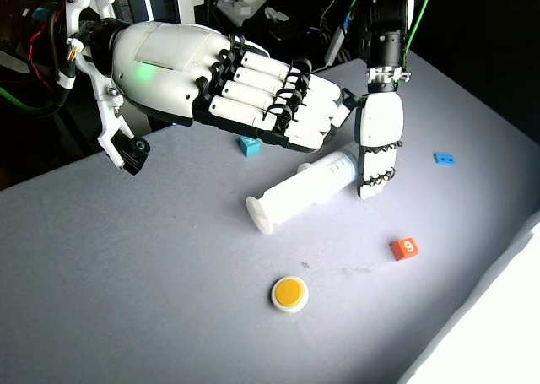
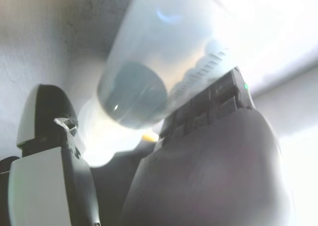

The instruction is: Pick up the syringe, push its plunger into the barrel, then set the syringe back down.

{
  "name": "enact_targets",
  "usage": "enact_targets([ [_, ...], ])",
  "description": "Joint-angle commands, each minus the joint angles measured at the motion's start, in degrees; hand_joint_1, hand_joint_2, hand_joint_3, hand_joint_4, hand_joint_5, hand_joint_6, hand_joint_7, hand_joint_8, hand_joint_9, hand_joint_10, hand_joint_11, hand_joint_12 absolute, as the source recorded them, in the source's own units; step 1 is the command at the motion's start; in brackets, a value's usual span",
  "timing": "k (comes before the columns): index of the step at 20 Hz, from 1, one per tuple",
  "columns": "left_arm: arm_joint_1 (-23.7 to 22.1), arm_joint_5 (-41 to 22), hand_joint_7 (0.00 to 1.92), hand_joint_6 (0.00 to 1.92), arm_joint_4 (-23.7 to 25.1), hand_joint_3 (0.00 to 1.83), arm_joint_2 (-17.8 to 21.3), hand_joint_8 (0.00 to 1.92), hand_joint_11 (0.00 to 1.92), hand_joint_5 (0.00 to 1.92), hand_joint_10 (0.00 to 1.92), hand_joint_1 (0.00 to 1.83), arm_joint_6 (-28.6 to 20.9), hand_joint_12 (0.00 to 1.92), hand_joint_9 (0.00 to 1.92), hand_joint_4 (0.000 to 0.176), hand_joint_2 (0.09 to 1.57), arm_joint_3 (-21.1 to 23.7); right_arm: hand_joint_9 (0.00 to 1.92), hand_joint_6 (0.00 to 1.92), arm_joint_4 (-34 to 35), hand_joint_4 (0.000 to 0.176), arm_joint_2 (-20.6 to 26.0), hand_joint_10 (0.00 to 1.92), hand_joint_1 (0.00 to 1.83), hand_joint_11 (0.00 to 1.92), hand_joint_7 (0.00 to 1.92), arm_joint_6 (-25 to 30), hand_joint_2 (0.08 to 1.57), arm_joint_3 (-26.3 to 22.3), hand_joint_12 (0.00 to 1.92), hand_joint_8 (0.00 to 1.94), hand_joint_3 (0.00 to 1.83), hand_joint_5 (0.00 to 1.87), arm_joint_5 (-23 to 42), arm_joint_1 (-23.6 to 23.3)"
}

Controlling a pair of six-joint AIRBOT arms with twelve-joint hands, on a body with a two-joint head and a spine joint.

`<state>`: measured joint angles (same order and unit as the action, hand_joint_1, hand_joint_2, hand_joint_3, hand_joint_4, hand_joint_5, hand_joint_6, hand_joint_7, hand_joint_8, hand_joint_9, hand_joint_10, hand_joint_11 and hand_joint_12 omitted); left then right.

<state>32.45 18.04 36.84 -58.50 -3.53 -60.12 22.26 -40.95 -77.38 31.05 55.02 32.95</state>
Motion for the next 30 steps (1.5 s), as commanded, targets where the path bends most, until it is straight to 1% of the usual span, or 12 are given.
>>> enact_targets([
  [1, 0.4, -2.5, 0.0, 0.0, 0.3, 0.0, -0.8, 0.0, 0.0, 0.0, 0.0, 0.87, -0.2, 0.37, 0.0, 0.0, 0.99, -0.3, 0.0, 0.0, -2.1, 0.0, 0.2, 0.0, 0.0, 0.0, 0.0, 0.4, 1.12, -0.2, 0.0, 0.0, 0.0, 0.01, 6.9, -0.3],
  [8, 0.9, -3.0, 0.09, 0.01, -0.1, 0.01, -2.1, 0.02, 0.0, 0.05, 0.02, 0.96, -0.2, 0.49, 0.09, 0.0, 1.05, -1.2, 0.0, 0.01, -2.1, 0.0, 0.2, 0.0, 0.0, 0.0, 0.0, 0.5, 1.12, -0.2, 0.0, 0.0, 0.0, 0.02, 7.4, -0.2],
  [9, 0.9, -2.7, 0.2, 0.02, -0.1, 0.01, -2.1, 0.02, 0.0, 0.13, 0.04, 0.99, -0.2, 0.68, 0.2, 0.0, 1.09, -1.2, 0.0, 0.0, -2.1, 0.0, 0.2, 0.0, 0.0, 0.0, 0.0, 0.5, 1.12, -0.2, 0.0, 0.0, 0.0, 0.01, 7.4, -0.2],
  [10, 0.9, -2.7, 0.5, 0.04, -0.1, 0.01, -2.2, 0.03, 0.02, 0.41, 0.06, 1.1, -0.2, 1.13, 0.49, 0.0, 1.14, -1.4, 0.0, 0.0, -2.1, 0.0, 0.2, 0.0, 0.0, 0.0, 0.0, 0.5, 1.12, -0.2, 0.0, 0.0, 0.0, 0.0, 7.4, -0.2],
  [12, 0.9, -2.7, 0.81, 0.06, -0.1, 0.0, -2.2, 0.04, 0.24, 0.73, 0.08, 1.2, -0.2, 1.15, 0.77, 0.0, 1.16, -1.5, 0.0, 0.01, -2.1, 0.0, 0.2, 0.0, 0.0, 0.0, 0.01, 0.5, 1.12, -0.2, 0.0, 0.01, 0.0, 0.02, 7.4, -0.2],
  [13, 0.9, -2.7, 0.97, 0.96, -0.1, 0.0, -2.2, 0.74, 0.41, 0.82, 0.11, 1.21, -0.2, 1.2, 0.98, 0.0, 1.15, -1.6, 0.0, 0.01, -2.1, 0.0, 0.2, 0.0, 0.0, 0.0, 0.01, 0.5, 1.12, -0.2, 0.0, 0.0, 0.0, 0.02, 7.4, -0.1],
  [14, 0.9, -2.6, 1.13, 0.98, -0.1, 0.0, -2.2, 0.67, 0.6, 0.93, 0.92, 1.35, -0.2, 1.21, 0.94, 0.0, 1.09, -1.6, 0.0, 0.01, -2.1, 0.0, 0.2, 0.0, 0.0, 0.0, 0.02, 0.5, 1.12, -0.3, 0.0, 0.01, 0.0, 0.03, 7.4, -0.1],
  [16, 0.9, -2.6, 1.16, 0.95, -0.1, 0.0, -2.2, 0.79, 0.7, 0.92, 1.13, 1.38, -0.2, 1.24, 0.92, 0.0, 1.09, -1.6, 0.0, 0.01, -2.1, 0.0, 0.2, 0.0, 0.0, 0.0, 0.02, 0.5, 1.12, -0.3, 0.0, 0.01, 0.0, 0.03, 7.4, -0.1],
  [23, -0.7, -3.5, 1.04, 1.12, -0.1, 0.0, -0.8, 0.92, 0.63, 0.85, 1.27, 1.37, -0.2, 1.37, 0.86, 0.0, 1.12, -0.7, 0.0, 0.0, -2.1, 0.0, 0.2, 0.0, 0.0, 0.0, 0.0, 0.5, 1.11, -0.5, 0.0, 0.0, 0.0, 0.01, 7.4, 0.0],
  [27, -4.1, -4.2, 1.04, 1.09, -2.7, 0.0, 3.2, 0.94, 0.68, 0.87, 1.22, 1.37, -0.2, 1.34, 0.9, 0.0, 1.12, 0.9, 0.0, 0.0, -2.1, 0.0, 0.2, 0.0, 0.0, 0.0, 0.0, 0.5, 1.11, -0.5, 0.0, 0.0, 0.0, 0.01, 7.4, 0.1],
  [29, -5.6, -5.1, 0.98, 1.07, -2.7, 0.0, 5.2, 1.08, 0.59, 0.86, 1.29, 1.37, -0.2, 1.47, 0.83, 0.0, 1.14, 1.8, 0.0, 0.01, -2.1, 0.0, 0.2, 0.0, 0.0, 0.0, 0.0, 0.5, 1.1, -0.7, 0.0, 0.0, 0.0, 0.02, 7.5, 0.3],
  [30, -6.5, -5.3, 0.97, 1.09, -3.1, 0.0, 6.6, 1.14, 0.55, 0.86, 1.17, 1.25, -0.2, 1.51, 0.83, 0.0, 1.15, 2.3, 0.0, 0.01, -2.1, 0.0, 0.2, 0.0, 0.0, 0.0, 0.01, 0.5, 1.1, -0.8, 0.0, 0.0, 0.0, 0.03, 7.5, 0.3],
])
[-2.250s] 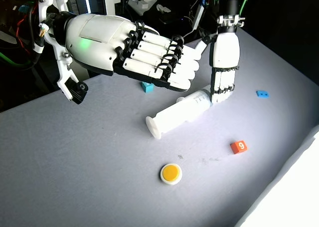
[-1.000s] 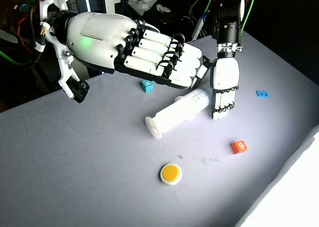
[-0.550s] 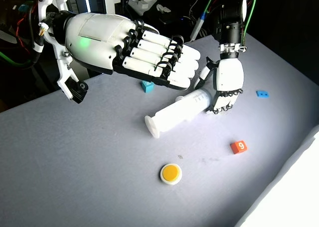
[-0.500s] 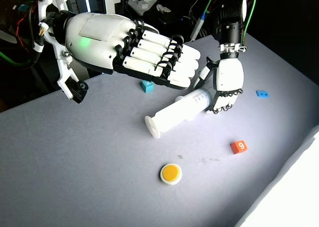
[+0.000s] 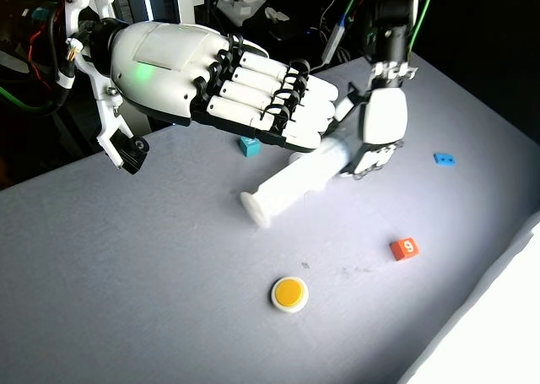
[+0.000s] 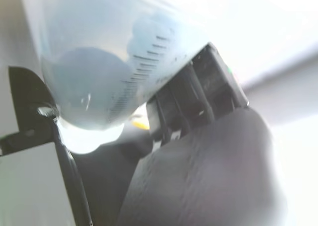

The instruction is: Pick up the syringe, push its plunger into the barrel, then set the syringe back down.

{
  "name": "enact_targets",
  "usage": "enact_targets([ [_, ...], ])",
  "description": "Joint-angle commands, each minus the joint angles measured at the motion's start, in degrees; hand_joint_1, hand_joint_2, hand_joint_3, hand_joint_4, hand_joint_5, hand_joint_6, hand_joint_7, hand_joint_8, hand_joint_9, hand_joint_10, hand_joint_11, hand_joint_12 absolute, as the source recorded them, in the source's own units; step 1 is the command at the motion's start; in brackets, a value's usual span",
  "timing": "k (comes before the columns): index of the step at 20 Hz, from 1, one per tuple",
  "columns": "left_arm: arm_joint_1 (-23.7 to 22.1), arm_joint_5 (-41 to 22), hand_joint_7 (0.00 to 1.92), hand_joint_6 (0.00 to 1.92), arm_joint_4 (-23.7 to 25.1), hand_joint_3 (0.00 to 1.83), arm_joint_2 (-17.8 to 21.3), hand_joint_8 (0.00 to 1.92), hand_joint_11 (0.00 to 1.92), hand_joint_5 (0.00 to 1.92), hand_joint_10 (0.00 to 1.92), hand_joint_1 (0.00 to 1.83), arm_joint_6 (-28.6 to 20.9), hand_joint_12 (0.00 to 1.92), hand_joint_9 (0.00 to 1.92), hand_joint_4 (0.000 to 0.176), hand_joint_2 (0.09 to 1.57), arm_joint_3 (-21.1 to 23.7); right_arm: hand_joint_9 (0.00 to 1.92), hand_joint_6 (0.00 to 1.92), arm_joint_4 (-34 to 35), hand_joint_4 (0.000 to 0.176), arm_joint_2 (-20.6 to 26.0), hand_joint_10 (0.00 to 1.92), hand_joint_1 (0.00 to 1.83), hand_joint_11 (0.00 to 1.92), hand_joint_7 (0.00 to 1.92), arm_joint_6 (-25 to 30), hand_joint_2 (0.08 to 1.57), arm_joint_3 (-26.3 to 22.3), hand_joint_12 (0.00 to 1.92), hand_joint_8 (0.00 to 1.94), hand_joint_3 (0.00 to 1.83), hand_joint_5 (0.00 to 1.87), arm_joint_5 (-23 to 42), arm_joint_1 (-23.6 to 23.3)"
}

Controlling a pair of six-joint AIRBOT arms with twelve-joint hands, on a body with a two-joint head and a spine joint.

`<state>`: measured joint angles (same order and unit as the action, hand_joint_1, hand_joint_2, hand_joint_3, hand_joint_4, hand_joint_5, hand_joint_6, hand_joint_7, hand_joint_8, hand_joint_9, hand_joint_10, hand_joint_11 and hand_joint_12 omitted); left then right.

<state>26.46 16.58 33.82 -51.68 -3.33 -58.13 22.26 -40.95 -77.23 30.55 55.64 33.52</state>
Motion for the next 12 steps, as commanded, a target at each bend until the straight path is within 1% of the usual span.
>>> enact_targets([
  [1, -1.1, -4.0, 0.99, 1.1, -0.5, 0.0, 0.6, 1.08, 0.56, 0.86, 1.25, 1.34, -0.4, 1.46, 0.83, 0.0, 1.14, 0.6, 0.0, 0.01, -2.1, 0.0, 0.2, 0.0, 0.0, 0.0, 0.0, 0.7, 1.1, -0.3, 0.0, 0.0, 0.0, 0.03, 7.0, -0.1],
  [2, -1.6, -4.5, 1.02, 1.04, -0.7, 0.0, 1.2, 1.06, 0.61, 0.91, 1.07, 1.25, -0.4, 1.44, 0.88, 0.0, 1.13, 0.8, 0.0, 0.01, -2.1, 0.0, 0.2, 0.0, 0.0, 0.0, 0.01, 1.4, 1.1, -0.3, 0.0, 0.0, 0.0, 0.04, 7.3, 0.0],
  [3, -2.4, -5.1, 1.02, 1.02, -1.1, 0.0, 2.1, 1.05, 0.62, 0.92, 0.98, 1.23, -0.4, 1.42, 0.92, 0.0, 1.12, 1.1, 0.0, 0.01, -1.7, 0.0, 0.2, 0.0, 0.0, 0.0, 0.01, 3.1, 1.1, -0.3, 0.0, 0.0, 0.0, 0.04, 8.2, 0.2],
  [4, -3.3, -5.3, 1.04, 0.99, -1.7, 0.0, 2.8, 0.98, 0.61, 0.92, 1.18, 1.35, -0.4, 1.42, 0.89, 0.0, 1.11, 1.4, 0.0, 0.0, -0.3, 0.0, 0.2, 0.0, 0.0, 0.0, 0.0, 4.9, 1.1, -0.4, 0.0, 0.0, 0.0, 0.02, 9.0, 0.3],
  [5, -4.4, -5.8, 1.05, 0.98, -2.6, 0.0, 3.5, 0.96, 0.61, 0.92, 1.22, 1.37, -0.4, 1.42, 0.88, 0.0, 1.11, 1.7, 0.0, 0.0, 2.2, 0.0, 0.2, 0.0, 0.0, 0.0, 0.0, 7.8, 1.1, -0.4, 0.0, 0.0, 0.0, 0.02, 9.5, 0.3],
  [7, -6.0, -6.6, 1.05, 0.99, -4.2, 0.0, 4.4, 0.94, 0.58, 0.93, 1.24, 1.37, -0.5, 1.45, 0.87, 0.0, 1.11, 2.1, 0.0, 0.0, 6.5, 0.0, 0.2, 0.0, 0.0, 0.0, 0.0, 13.1, 1.1, -0.4, 0.0, 0.0, 0.0, 0.0, 11.0, 0.0],
  [8, -7.1, -7.3, 1.06, 0.98, -5.0, 0.0, 5.0, 0.94, 0.58, 0.94, 1.23, 1.38, -0.5, 1.42, 0.87, 0.0, 1.11, 2.4, 0.0, 0.0, 8.4, 0.0, 0.2, 0.0, 0.0, 0.0, 0.0, 18.0, 1.11, -0.4, 0.0, 0.0, 0.0, 0.01, 12.7, 0.1],
  [10, -8.3, -8.1, 1.05, 0.96, -5.7, 0.0, 5.5, 1.0, 0.59, 0.93, 1.24, 1.37, -0.5, 1.42, 0.85, 0.0, 1.11, 2.7, 0.0, 0.0, 8.5, 0.0, 0.2, 0.0, 0.0, 0.0, 0.0, 22.9, 1.11, -0.3, 0.0, 0.0, 0.0, 0.01, 13.7, 0.3],
  [11, -9.0, -8.8, 1.05, 0.94, -7.1, 0.0, 5.8, 1.02, 0.59, 0.94, 1.24, 1.37, -0.5, 1.42, 0.84, 0.0, 1.11, 2.9, 0.0, 0.0, 8.5, 0.0, 0.2, 0.0, 0.0, 0.0, 0.0, 25.6, 1.1, -0.3, 0.0, 0.0, 0.0, 0.01, 13.8, 0.3],
  [12, -9.3, -9.5, 1.02, 0.98, -7.7, 0.0, 5.9, 1.09, 0.58, 0.92, 1.23, 1.37, -0.5, 1.41, 0.83, 0.0, 1.12, 2.9, 0.0, 0.0, 8.5, 0.0, 0.2, 0.0, 0.0, 0.0, 0.0, 28.1, 1.1, -0.2, 0.0, 0.0, 0.0, 0.0, 13.8, 0.3],
])
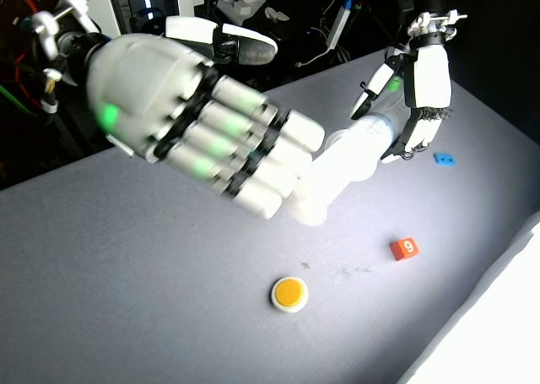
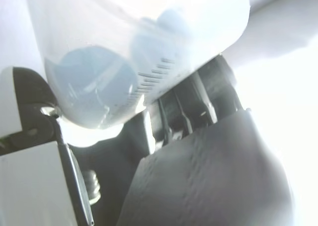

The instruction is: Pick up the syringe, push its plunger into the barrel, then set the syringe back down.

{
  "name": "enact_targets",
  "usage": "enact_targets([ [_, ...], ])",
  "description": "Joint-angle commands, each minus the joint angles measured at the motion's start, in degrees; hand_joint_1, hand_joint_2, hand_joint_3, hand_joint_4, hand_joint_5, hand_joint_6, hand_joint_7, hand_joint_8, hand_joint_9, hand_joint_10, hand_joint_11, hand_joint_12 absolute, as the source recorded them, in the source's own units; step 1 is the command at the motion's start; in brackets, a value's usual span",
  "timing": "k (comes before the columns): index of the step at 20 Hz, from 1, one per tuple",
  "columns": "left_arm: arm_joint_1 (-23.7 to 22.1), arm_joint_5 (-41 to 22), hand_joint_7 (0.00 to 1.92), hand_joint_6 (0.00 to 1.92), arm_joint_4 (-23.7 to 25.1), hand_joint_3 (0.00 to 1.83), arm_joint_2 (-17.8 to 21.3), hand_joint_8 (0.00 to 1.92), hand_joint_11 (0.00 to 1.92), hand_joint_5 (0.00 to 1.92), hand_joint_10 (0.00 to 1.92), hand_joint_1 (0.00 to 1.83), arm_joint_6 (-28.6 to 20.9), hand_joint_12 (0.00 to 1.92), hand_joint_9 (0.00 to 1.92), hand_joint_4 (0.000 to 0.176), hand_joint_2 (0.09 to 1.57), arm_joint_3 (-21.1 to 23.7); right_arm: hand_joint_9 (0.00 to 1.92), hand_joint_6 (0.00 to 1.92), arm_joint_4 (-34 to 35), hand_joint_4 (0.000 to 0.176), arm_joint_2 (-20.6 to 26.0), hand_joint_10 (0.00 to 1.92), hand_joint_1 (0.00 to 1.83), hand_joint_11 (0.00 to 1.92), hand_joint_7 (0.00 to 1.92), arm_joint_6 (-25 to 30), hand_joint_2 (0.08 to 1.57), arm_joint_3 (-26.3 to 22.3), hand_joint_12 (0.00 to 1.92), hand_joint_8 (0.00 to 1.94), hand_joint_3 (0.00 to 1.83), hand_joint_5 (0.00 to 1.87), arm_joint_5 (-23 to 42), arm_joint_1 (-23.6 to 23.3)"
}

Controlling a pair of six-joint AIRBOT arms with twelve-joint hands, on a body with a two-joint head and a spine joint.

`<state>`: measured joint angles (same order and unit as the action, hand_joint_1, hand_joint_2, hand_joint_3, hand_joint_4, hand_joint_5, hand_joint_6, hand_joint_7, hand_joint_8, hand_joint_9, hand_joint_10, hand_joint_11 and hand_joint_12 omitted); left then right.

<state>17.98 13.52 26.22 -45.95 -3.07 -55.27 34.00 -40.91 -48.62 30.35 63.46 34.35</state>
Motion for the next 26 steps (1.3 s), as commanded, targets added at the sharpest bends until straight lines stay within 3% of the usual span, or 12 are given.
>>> enact_targets([
  [1, -1.2, -7.4, 1.03, 1.0, -0.1, 0.0, 0.2, 1.05, 0.58, 0.91, 1.25, 1.37, -0.7, 1.42, 0.83, 0.0, 1.12, 0.1, 0.0, 0.0, -3.3, 0.0, 0.1, 0.0, 0.0, 0.0, 0.0, 4.1, 1.1, 0.1, 0.0, 0.0, 0.0, 0.0, 6.0, -0.6],
  [4, -2.3, -8.2, 1.05, 1.01, -0.8, 0.0, 0.2, 0.96, 0.6, 0.93, 1.23, 1.37, -0.7, 1.41, 0.86, 0.0, 1.11, 0.6, 0.0, 0.0, -1.9, 0.0, -0.4, 0.0, 0.0, 0.0, 0.0, 13.4, 1.1, 0.4, 0.0, 0.0, 0.0, 0.0, 6.5, -0.8],
  [6, -2.9, -9.2, 1.07, 1.01, -1.1, 0.0, 0.4, 0.92, 0.6, 0.93, 1.22, 1.37, -0.7, 1.39, 0.86, 0.0, 1.11, 1.0, 0.0, 0.0, -1.8, 0.0, -1.5, 0.0, 0.0, 0.0, 0.0, 15.5, 1.1, 0.4, 0.0, 0.0, 0.0, 0.0, 8.4, -1.1],
  [14, -4.2, -10.2, 1.04, 1.02, -2.8, 0.0, 1.1, 0.95, 0.63, 0.92, 1.25, 1.37, -0.7, 1.37, 0.86, 0.0, 1.11, 1.8, 0.0, 0.0, 2.1, 0.0, -4.5, 0.0, 0.0, 0.0, 0.0, 16.3, 1.09, 0.4, 0.0, 0.0, 0.0, 0.0, 9.5, -2.0],
  [15, -4.2, -10.2, 1.06, 0.95, -2.9, 0.0, 1.1, 0.99, 0.63, 0.96, 1.06, 1.26, -0.7, 1.38, 0.89, 0.0, 1.1, 1.8, 0.0, 0.0, 2.2, 0.0, -4.7, 0.0, 0.0, 0.0, 0.0, 16.3, 1.09, 0.4, 0.0, 0.0, 0.0, 0.0, 9.5, -2.0],
  [17, -4.3, -10.2, 1.07, 1.01, -2.9, 0.0, 1.2, 0.92, 0.62, 0.93, 1.21, 1.37, -0.7, 1.38, 0.87, 0.0, 1.1, 1.8, 0.0, 0.01, 2.5, 0.0, -5.0, 0.0, 0.0, 0.0, 0.0, 16.3, 1.1, 0.1, 0.0, 0.0, 0.0, 0.02, 9.3, -2.0],
  [26, -4.4, -9.8, 1.06, 1.02, -3.1, 0.0, 1.1, 0.94, 0.59, 0.93, 1.24, 1.37, -0.7, 1.42, 0.85, 0.0, 1.11, 1.7, 0.0, 0.0, 3.0, 0.0, -10.8, 0.0, 0.0, 0.0, 0.0, 14.5, 1.1, 1.5, 0.0, 0.0, 0.0, 0.02, 8.4, -1.4],
])
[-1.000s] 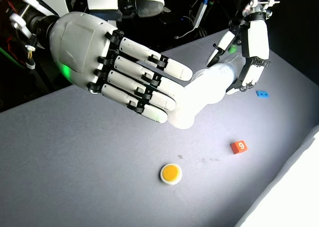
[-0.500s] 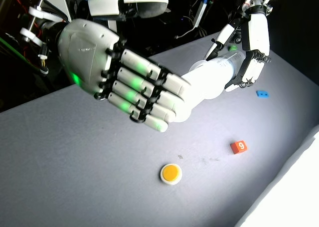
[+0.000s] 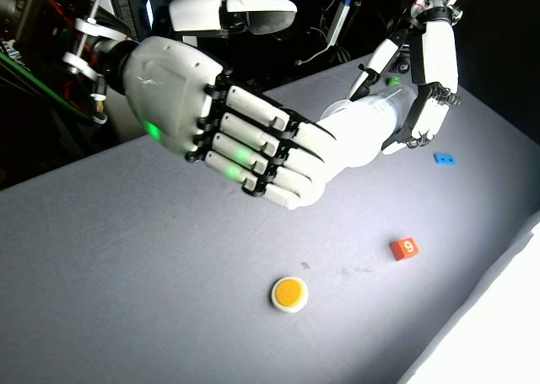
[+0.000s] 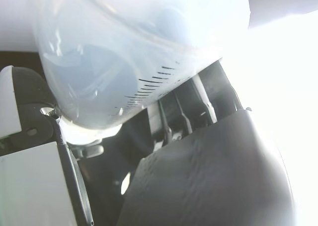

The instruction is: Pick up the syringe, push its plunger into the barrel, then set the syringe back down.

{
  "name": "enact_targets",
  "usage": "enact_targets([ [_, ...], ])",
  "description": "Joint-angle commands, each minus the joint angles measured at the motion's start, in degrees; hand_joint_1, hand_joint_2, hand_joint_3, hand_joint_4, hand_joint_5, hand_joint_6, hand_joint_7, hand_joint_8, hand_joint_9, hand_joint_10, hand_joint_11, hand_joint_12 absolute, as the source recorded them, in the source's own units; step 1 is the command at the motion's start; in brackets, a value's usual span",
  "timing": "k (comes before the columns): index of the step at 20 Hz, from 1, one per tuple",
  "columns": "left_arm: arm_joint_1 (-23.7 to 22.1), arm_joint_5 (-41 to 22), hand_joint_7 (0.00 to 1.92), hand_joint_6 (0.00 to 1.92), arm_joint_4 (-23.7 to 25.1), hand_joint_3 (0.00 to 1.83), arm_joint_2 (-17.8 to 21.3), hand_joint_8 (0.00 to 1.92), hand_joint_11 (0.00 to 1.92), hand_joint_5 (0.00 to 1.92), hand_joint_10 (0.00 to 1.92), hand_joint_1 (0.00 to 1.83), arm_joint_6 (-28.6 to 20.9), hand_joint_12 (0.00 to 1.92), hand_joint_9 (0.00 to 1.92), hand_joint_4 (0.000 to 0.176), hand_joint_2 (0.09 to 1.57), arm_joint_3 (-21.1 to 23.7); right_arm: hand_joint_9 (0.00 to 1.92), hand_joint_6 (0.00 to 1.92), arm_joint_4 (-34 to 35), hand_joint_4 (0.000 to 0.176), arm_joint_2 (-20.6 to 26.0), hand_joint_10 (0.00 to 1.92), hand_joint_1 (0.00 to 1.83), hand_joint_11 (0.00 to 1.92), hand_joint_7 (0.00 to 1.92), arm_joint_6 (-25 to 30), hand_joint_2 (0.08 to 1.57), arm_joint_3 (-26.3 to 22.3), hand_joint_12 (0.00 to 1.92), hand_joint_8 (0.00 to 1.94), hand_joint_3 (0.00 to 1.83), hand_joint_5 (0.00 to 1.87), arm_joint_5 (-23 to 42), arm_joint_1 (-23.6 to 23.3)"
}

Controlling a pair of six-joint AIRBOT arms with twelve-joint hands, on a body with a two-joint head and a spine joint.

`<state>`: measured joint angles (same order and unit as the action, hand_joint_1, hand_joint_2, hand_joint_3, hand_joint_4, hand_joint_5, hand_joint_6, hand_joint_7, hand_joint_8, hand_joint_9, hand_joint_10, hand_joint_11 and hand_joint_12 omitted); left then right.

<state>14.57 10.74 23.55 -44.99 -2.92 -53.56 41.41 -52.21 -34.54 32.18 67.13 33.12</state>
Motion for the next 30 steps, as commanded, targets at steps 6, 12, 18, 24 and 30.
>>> enact_targets([
  [6, -1.0, -6.9, 1.1, 1.03, -0.3, 0.0, 0.1, 0.82, 0.6, 0.93, 1.24, 1.38, -0.9, 1.4, 0.87, 0.0, 1.1, 0.1, 0.0, 0.0, -4.4, 0.0, -4.6, 0.0, 0.0, 0.0, 0.0, -0.5, 1.1, 0.0, 0.0, 0.0, 0.0, 0.01, 4.5, 0.6],
  [12, -1.0, -6.7, 1.08, 1.07, -0.3, 0.0, 0.0, 0.86, 0.62, 0.89, 1.25, 1.37, -0.9, 1.36, 0.87, 0.0, 1.11, 0.4, 0.0, 0.0, -2.6, 0.0, -10.1, 0.0, 0.0, 0.0, 0.0, -1.8, 1.1, -0.2, 0.0, 0.0, 0.0, 0.0, 6.0, 0.0],
  [18, -0.8, -6.4, 1.08, 1.07, -0.3, 0.0, 0.0, 0.87, 0.62, 0.89, 1.26, 1.37, -0.9, 1.38, 0.86, 0.0, 1.11, 0.5, 0.0, 0.0, -0.5, 0.0, -16.2, 0.0, 0.0, 0.0, 0.0, -2.8, 1.11, -0.8, 0.0, 0.0, 0.01, 0.0, 6.3, 0.0],
  [24, -0.8, -6.2, 1.07, 1.13, -0.3, 0.0, -0.1, 0.83, 0.63, 0.88, 1.26, 1.37, -0.9, 1.35, 0.86, 0.0, 1.12, 0.6, 0.0, 0.0, -0.3, 0.0, -21.4, 0.0, 0.0, 0.0, 0.0, -3.7, 1.12, -0.7, 0.0, 0.0, 0.01, 0.0, 5.7, -1.0],
  [30, -0.8, -6.2, 1.08, 1.1, -0.2, 0.0, -0.2, 0.83, 0.63, 0.9, 1.22, 1.37, -0.9, 1.33, 0.87, 0.0, 1.11, 0.5, 0.0, 0.0, -0.7, 0.0, -27.5, 0.0, 0.0, 0.0, 0.0, -4.6, 1.12, 0.9, 0.0, 0.0, 0.0, 0.01, 5.0, -1.4],
])
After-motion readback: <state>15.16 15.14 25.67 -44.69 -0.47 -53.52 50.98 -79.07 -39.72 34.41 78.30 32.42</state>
